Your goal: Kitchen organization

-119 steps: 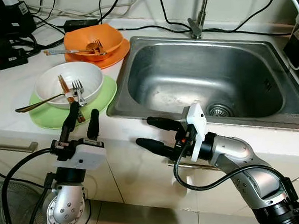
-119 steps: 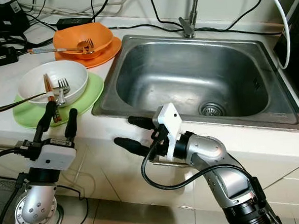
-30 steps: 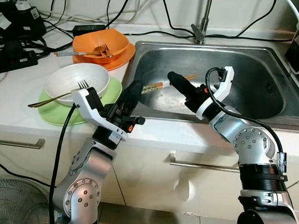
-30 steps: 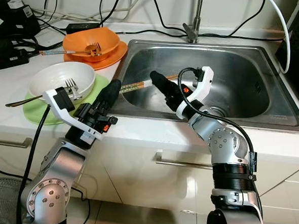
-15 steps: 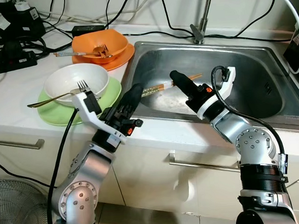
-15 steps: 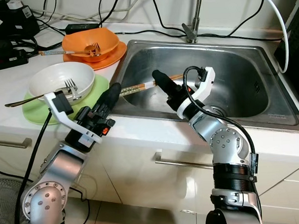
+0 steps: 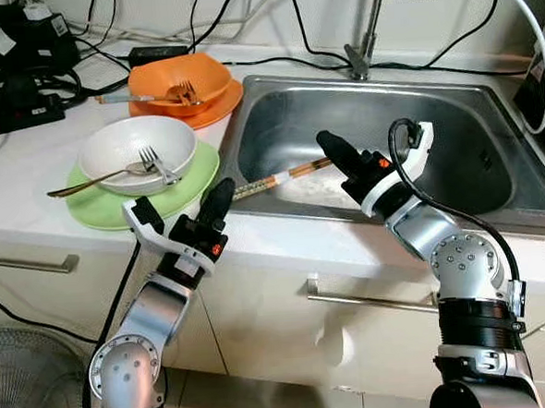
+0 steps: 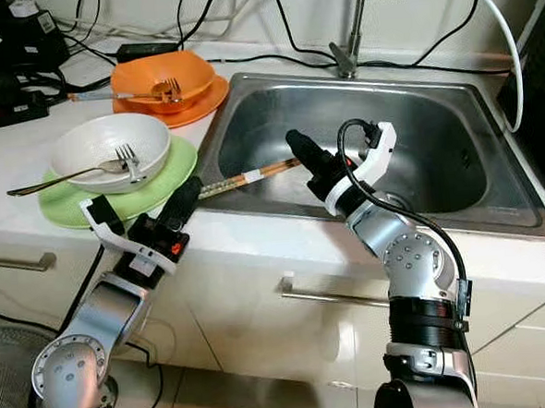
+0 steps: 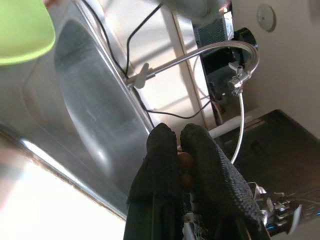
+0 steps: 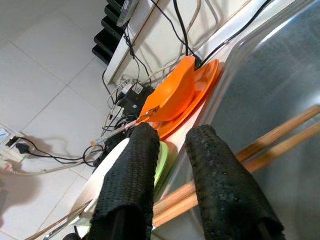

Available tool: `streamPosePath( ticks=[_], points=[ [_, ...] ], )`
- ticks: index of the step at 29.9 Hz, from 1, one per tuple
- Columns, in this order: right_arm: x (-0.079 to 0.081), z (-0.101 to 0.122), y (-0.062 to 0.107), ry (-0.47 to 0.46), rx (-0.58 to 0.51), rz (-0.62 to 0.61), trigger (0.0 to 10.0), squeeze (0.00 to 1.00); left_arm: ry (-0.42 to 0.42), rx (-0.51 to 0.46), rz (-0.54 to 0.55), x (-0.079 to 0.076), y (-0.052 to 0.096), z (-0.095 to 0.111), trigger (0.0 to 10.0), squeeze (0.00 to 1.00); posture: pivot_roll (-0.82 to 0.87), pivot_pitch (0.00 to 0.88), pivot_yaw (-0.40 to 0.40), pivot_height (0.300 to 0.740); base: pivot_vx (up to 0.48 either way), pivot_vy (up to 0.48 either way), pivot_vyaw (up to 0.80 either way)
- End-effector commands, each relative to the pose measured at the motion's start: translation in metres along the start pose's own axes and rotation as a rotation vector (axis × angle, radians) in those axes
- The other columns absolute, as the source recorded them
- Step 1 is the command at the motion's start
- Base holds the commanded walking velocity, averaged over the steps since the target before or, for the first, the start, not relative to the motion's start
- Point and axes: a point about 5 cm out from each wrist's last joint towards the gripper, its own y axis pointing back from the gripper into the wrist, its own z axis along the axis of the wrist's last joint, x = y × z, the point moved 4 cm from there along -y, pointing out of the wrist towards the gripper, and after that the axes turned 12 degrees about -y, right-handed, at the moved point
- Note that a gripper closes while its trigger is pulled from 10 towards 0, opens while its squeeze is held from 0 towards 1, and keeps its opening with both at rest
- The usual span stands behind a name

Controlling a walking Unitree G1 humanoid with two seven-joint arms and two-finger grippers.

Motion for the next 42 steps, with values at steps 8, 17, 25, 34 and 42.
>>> streamPosePath(
  ticks=[8,17,25,34,42],
  points=[
    [0.014,0.004,-0.003,0.050,-0.001,0.044,10.0,1.00,0.135,-0.101,-0.008,-0.001,-0.006,0.003,0.0,0.00,-0.05,0.021,-0.002,0.740,0.000,0.000,0.00],
    [0.015,0.000,-0.002,0.042,0.014,0.057,10.0,1.00,0.162,-0.142,-0.016,0.000,-0.005,0.009,0.0,0.00,-0.05,0.022,-0.009,0.740,0.000,0.000,0.00],
    [0.019,-0.008,-0.003,0.019,0.043,0.078,10.0,1.00,0.174,-0.119,-0.033,-0.002,-0.006,0.006,0.0,0.00,-0.05,0.021,-0.010,0.740,0.000,0.000,0.00],
    [0.023,-0.021,-0.009,-0.007,0.073,0.108,10.0,0.00,0.188,-0.077,-0.078,-0.009,-0.009,0.000,0.0,0.00,-0.04,0.014,-0.007,0.740,0.000,0.000,0.00],
    [0.023,-0.027,-0.013,-0.014,0.084,0.112,10.0,0.00,0.202,-0.055,-0.117,-0.016,-0.009,-0.001,0.0,0.00,-0.04,0.013,-0.006,0.740,0.000,0.000,0.00]
  ],
)
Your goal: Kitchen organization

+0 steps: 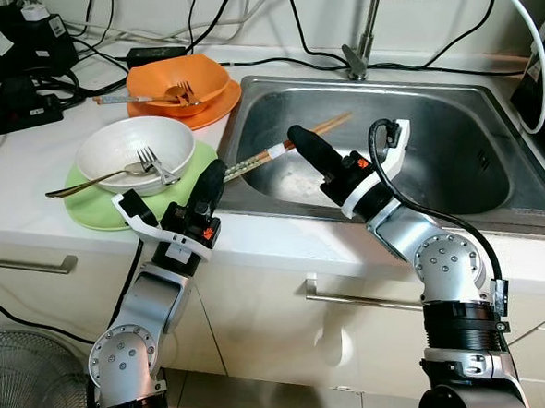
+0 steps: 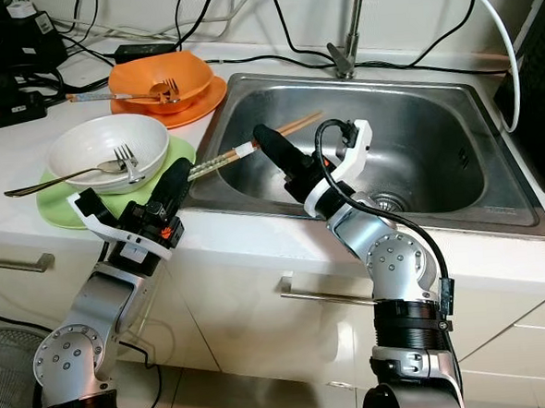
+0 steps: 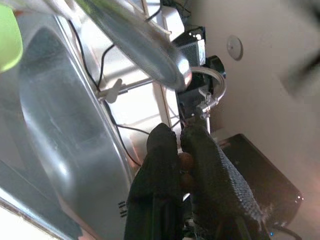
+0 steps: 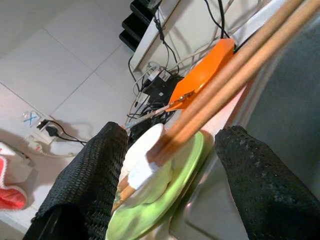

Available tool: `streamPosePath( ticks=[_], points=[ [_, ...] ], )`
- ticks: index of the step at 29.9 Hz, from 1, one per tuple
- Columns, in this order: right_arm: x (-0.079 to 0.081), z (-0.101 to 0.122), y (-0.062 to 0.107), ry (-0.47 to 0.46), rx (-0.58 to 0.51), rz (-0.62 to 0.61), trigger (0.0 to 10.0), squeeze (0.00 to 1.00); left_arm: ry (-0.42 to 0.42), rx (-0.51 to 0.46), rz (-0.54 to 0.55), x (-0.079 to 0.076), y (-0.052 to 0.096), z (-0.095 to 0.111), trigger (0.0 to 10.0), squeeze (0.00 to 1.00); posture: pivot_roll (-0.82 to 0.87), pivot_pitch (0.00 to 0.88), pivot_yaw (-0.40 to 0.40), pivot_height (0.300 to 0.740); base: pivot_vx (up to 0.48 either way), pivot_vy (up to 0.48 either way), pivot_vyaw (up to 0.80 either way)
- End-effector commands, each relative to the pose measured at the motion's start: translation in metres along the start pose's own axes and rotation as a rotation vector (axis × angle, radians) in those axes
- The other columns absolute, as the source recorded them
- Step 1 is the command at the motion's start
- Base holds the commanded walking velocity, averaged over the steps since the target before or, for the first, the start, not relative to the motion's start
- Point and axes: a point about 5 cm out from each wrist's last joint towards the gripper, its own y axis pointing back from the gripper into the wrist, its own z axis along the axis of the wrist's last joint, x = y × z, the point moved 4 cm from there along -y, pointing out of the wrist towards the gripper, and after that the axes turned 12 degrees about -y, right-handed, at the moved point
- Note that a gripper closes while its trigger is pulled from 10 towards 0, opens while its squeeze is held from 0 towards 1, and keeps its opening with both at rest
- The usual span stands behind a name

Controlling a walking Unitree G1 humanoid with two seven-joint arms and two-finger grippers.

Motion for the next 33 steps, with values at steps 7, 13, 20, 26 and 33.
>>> streamPosePath(
  ticks=[7,13,20,26,33],
  points=[
    [0.004,0.001,-0.008,0.010,-0.017,0.020,10.0,0.00,0.086,0.048,-0.044,-0.008,-0.001,-0.020,0.0,0.00,-0.04,0.012,-0.004,0.740,0.000,0.000,0.00],
    [0.006,0.011,-0.010,0.014,-0.056,0.031,0.0,0.00,0.123,0.068,-0.028,-0.005,0.003,-0.024,0.0,0.00,-0.04,0.016,-0.001,0.740,0.000,0.000,0.00],
    [0.006,0.014,-0.010,0.016,-0.073,0.030,0.0,0.00,0.137,0.071,-0.020,-0.004,0.004,-0.026,0.0,0.00,-0.04,0.017,-0.003,0.740,0.000,0.000,0.00],
    [0.006,0.017,-0.010,0.017,-0.077,0.033,0.0,0.00,0.148,0.077,-0.018,-0.003,0.004,-0.027,0.0,0.00,-0.05,0.020,-0.003,0.740,0.000,0.000,0.00],
    [0.006,0.015,-0.010,0.016,-0.077,0.033,0.0,0.00,0.153,0.086,-0.018,-0.003,0.004,-0.029,0.0,0.00,-0.05,0.021,-0.002,0.740,0.000,0.000,0.00]
  ],
)
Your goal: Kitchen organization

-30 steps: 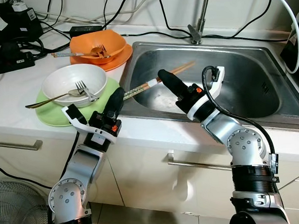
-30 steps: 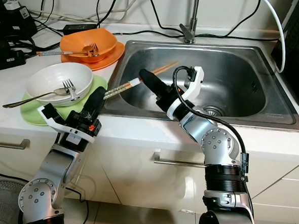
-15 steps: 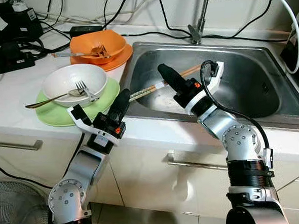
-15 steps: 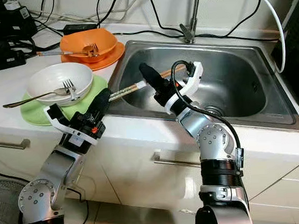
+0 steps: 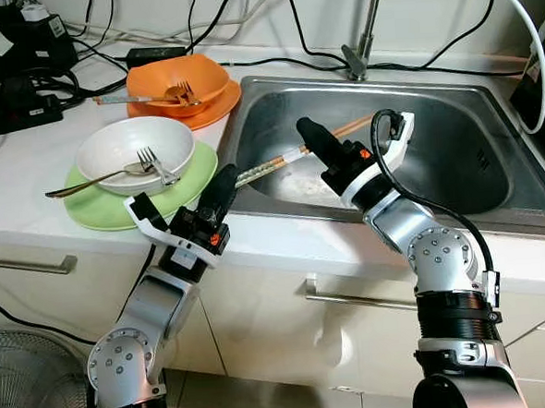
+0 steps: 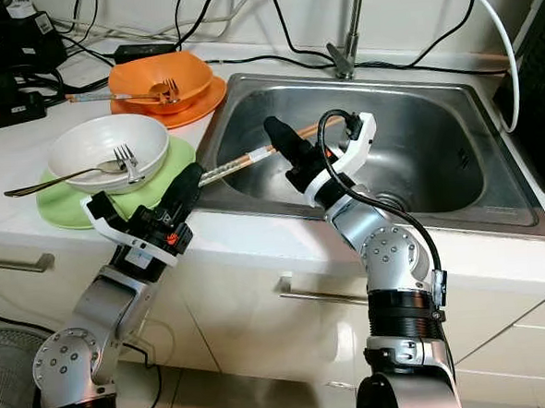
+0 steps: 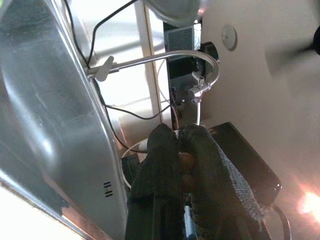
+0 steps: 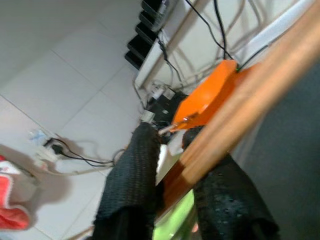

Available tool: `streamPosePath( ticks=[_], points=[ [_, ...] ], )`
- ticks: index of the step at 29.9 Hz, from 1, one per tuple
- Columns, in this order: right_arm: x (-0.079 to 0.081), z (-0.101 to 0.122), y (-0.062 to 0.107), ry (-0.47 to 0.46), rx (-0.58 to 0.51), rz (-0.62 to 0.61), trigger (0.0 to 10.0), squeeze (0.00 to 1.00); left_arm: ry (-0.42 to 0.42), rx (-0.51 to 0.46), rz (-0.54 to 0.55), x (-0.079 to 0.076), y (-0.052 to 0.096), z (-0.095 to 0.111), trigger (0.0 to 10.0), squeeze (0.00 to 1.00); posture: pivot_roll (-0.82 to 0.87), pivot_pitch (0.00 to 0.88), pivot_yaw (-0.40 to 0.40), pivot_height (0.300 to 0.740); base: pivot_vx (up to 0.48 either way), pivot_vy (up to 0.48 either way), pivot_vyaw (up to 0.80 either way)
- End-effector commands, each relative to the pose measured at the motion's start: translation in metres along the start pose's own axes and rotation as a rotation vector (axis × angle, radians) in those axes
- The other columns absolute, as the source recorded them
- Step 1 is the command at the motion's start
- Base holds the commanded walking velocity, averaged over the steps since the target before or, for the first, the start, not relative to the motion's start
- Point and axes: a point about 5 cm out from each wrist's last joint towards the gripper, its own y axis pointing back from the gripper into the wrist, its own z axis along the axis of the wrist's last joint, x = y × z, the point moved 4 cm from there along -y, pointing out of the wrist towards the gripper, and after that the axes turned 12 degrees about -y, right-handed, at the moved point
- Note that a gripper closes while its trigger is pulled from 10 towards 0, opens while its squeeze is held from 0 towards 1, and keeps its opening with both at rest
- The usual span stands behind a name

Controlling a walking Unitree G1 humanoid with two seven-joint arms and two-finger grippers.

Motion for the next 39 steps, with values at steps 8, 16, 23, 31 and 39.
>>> streamPosePath(
  ticks=[8,16,23,31,39],
  points=[
    [0.002,0.006,-0.001,0.032,-0.017,-0.012,0.0,0.00,0.040,0.089,0.059,0.008,-0.001,-0.027,10.0,0.00,-0.05,0.027,-0.005,0.740,0.000,0.000,0.00],
    [-0.004,0.011,0.000,0.036,-0.049,-0.057,0.0,0.00,0.038,0.108,0.064,0.008,-0.001,-0.029,10.0,1.00,-0.05,0.031,-0.005,0.740,0.000,0.000,0.00],
    [-0.005,0.023,-0.004,0.054,-0.111,-0.103,0.0,0.00,0.020,0.125,0.083,0.010,-0.001,-0.031,10.0,1.00,-0.05,0.033,-0.003,0.740,0.000,0.000,0.00],
    [-0.027,0.044,0.001,0.116,-0.213,-0.259,0.0,0.00,-0.001,0.127,0.114,0.014,-0.001,-0.032,10.0,1.00,-0.05,0.036,-0.006,0.740,0.000,0.000,0.00],
    [-0.038,0.067,0.005,0.362,-0.281,-0.392,0.0,0.00,-0.112,0.185,0.115,0.010,-0.004,-0.037,10.0,1.00,-0.04,0.035,-0.007,0.740,0.000,0.000,0.00]
  ],
)
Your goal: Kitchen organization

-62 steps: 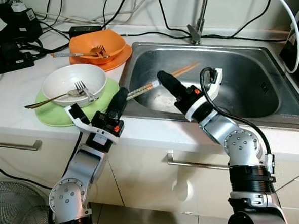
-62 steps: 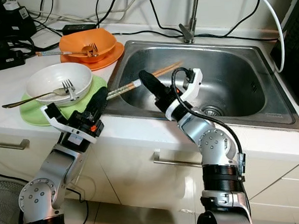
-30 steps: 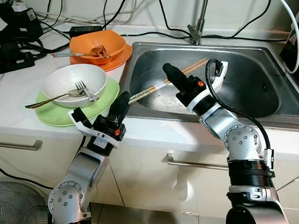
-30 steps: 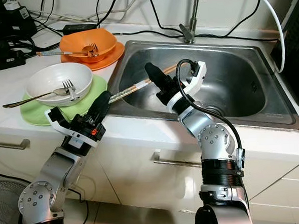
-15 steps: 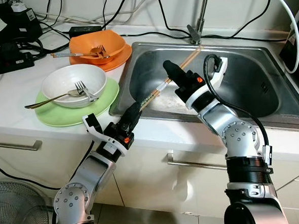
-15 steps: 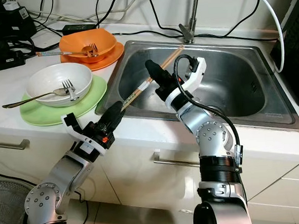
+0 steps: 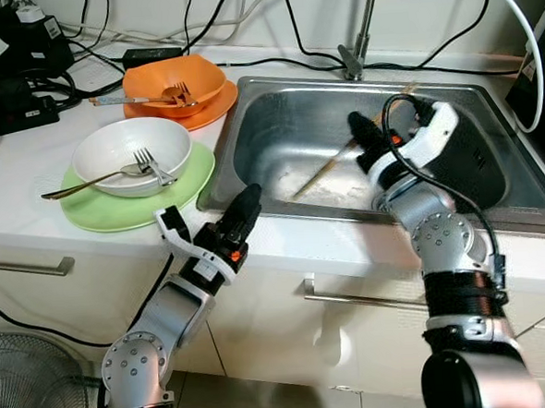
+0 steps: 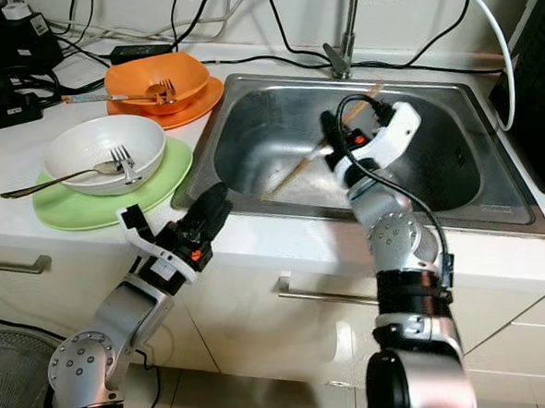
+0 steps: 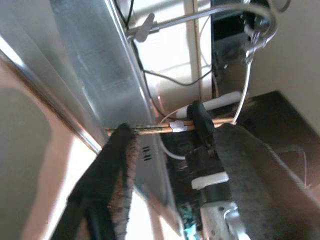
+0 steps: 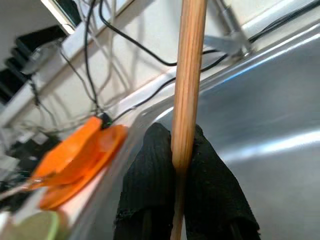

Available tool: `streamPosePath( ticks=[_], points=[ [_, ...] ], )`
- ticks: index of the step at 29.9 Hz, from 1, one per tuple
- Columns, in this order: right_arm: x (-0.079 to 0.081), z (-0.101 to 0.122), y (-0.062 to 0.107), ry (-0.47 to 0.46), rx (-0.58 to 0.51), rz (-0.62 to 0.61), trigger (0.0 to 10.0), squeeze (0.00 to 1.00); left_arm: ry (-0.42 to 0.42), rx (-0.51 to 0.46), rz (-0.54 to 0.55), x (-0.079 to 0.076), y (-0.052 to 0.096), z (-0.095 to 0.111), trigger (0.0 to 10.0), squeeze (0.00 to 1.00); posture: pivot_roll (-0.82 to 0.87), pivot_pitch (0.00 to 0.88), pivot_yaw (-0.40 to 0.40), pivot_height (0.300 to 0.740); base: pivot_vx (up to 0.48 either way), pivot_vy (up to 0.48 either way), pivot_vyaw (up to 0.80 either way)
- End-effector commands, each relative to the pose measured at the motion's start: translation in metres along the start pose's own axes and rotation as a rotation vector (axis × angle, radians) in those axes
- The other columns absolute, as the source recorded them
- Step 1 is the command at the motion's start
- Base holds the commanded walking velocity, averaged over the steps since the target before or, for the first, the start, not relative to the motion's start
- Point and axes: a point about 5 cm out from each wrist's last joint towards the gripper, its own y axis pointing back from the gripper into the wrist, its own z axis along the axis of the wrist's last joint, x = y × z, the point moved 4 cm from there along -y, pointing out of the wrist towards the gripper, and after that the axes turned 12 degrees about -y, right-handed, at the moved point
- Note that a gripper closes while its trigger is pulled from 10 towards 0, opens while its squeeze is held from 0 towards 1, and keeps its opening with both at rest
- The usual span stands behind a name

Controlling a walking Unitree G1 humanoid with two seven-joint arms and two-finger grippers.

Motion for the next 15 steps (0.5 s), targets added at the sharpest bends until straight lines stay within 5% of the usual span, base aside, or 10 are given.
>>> streamPosePath(
  ticks=[1,5,11,12,13,14,15],
  points=[
    [0.007,0.005,-0.005,0.129,-0.025,0.010,0.0,0.00,-0.119,0.047,0.001,-0.007,-0.005,-0.004,10.0,1.00,-0.04,0.034,-0.008,0.740,0.000,0.000,0.00],
    [0.008,0.010,-0.008,0.331,-0.054,0.018,0.0,0.00,-0.336,0.119,0.037,-0.005,-0.008,-0.008,10.0,1.00,-0.04,0.032,-0.009,0.740,0.000,0.000,0.00],
    [0.004,0.004,-0.010,0.436,-0.043,0.021,0.0,0.00,-0.497,0.183,0.029,-0.009,-0.010,-0.017,10.0,1.00,-0.04,0.031,-0.009,0.740,0.000,0.000,0.00],
    [0.002,0.002,-0.010,0.451,-0.034,0.018,2.0,0.00,-0.564,0.207,0.031,-0.009,-0.010,-0.019,10.0,1.00,-0.04,0.030,-0.010,0.740,0.000,0.000,0.00],
    [-0.001,-0.002,-0.010,0.472,-0.014,0.015,7.5,0.00,-0.654,0.235,0.037,-0.008,-0.010,-0.021,10.0,1.00,-0.04,0.030,-0.011,0.740,0.000,0.000,0.00],
    [-0.003,-0.005,-0.010,0.484,-0.001,0.013,7.5,0.00,-0.715,0.254,0.041,-0.008,-0.010,-0.022,10.0,1.00,-0.04,0.030,-0.011,0.740,0.000,0.000,0.00],
    [-0.005,-0.010,-0.009,0.494,0.021,0.014,10.0,0.00,-0.769,0.276,0.048,-0.006,-0.010,-0.023,10.0,1.00,-0.04,0.030,-0.011,0.740,0.000,0.000,0.00]
  ],
)
